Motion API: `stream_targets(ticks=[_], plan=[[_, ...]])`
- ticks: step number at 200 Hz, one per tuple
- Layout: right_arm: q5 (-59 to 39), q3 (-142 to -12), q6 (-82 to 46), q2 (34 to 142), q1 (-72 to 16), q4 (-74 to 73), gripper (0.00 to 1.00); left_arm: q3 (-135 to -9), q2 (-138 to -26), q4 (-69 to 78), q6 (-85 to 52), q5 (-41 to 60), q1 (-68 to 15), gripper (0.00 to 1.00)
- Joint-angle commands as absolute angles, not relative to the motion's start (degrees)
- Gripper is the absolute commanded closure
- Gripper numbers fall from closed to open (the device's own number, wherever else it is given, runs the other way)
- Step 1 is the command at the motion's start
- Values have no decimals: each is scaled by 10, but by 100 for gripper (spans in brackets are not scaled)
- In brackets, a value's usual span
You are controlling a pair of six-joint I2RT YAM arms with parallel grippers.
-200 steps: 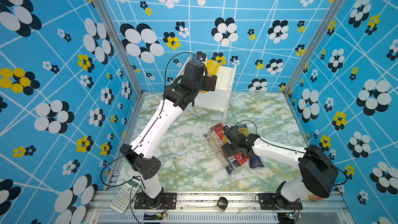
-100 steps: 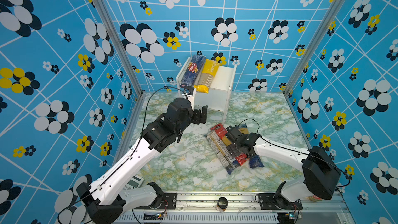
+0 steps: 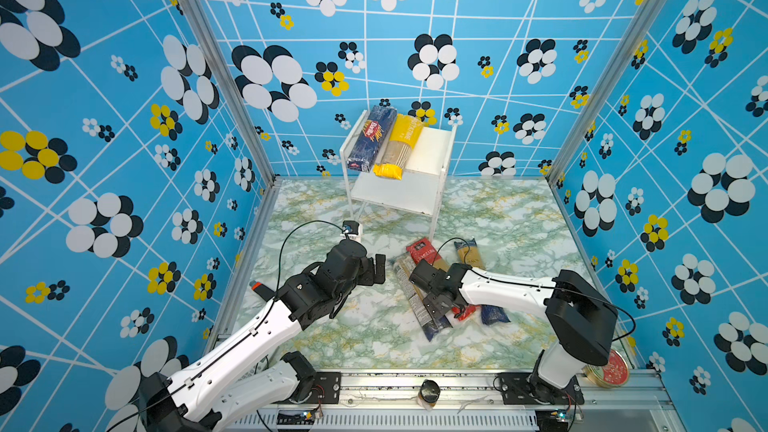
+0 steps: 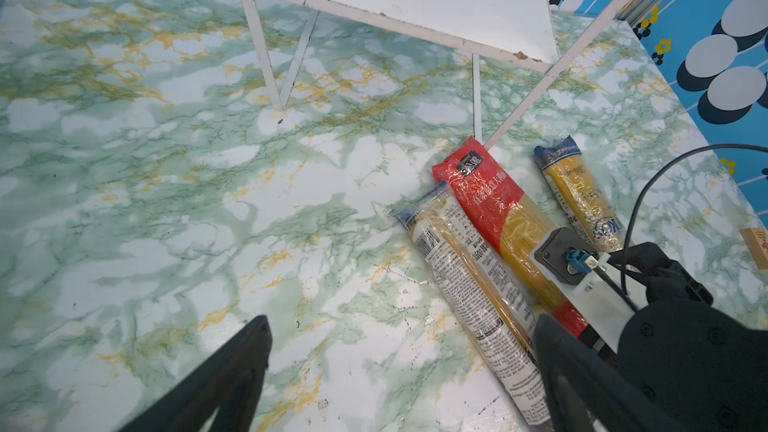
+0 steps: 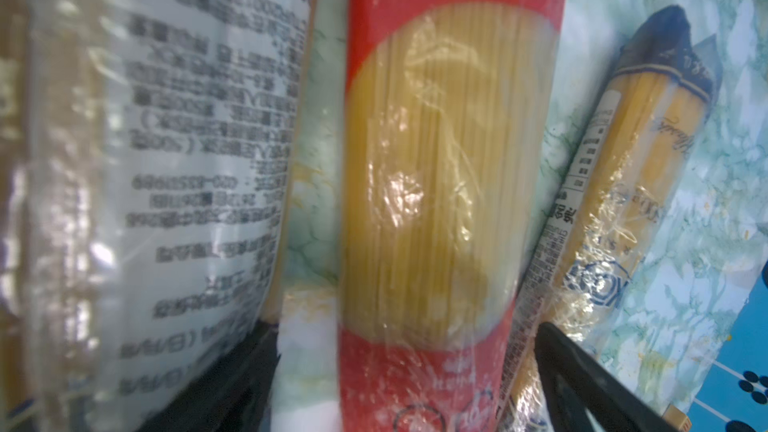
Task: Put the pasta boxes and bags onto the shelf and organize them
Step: 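Withdraw the left arm while the right gripper closes on the clear spaghetti bag, then lift the clear printed spaghetti bag with the right gripper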
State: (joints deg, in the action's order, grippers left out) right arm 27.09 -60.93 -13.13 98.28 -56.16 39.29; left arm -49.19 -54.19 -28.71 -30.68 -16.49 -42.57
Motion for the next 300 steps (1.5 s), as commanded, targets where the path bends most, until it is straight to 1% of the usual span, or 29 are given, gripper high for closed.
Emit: stream_targets(ticks=[1, 49, 78, 99, 125, 176, 220, 240, 247, 265, 272, 285, 300], plan=[[243, -649, -145, 997, -573, 380, 1, -464, -509, -285, -348, -162, -430, 1], [159, -676, -128, 995, -573, 321, 1, -404, -486, -275, -384, -155, -429, 1], [133, -664, -119, 960, -572, 322, 1, -390, -497, -263, -390, -140, -429, 1], [63, -642, -108, 927, -571, 318, 1, -383, -502, -259, -391, -136, -430, 1], [30, -625, -122, 916, -571, 320, 1, -374, -497, -251, -397, -137, -429, 1], [-8, -637, -139, 984, -567, 317, 1, -366, -498, -253, -400, -133, -429, 1], [4, -676, -149, 1057, -563, 340, 2, -365, -495, -256, -402, -137, -429, 1], [-12, -690, -149, 1077, -559, 327, 7, -365, -497, -254, -402, -135, -428, 1], [-22, -694, -151, 1082, -556, 318, 13, -365, -500, -254, -401, -134, -429, 1], [-57, -707, -169, 1093, -540, 297, 31, -367, -500, -259, -401, -135, -428, 1], [-69, -713, -176, 1097, -533, 292, 36, -367, -498, -262, -402, -135, -429, 1], [-77, -726, -187, 1104, -524, 283, 42, -364, -493, -266, -405, -137, -429, 1], [-80, -746, -206, 1114, -514, 275, 46, -360, -482, -267, -407, -141, -428, 1]])
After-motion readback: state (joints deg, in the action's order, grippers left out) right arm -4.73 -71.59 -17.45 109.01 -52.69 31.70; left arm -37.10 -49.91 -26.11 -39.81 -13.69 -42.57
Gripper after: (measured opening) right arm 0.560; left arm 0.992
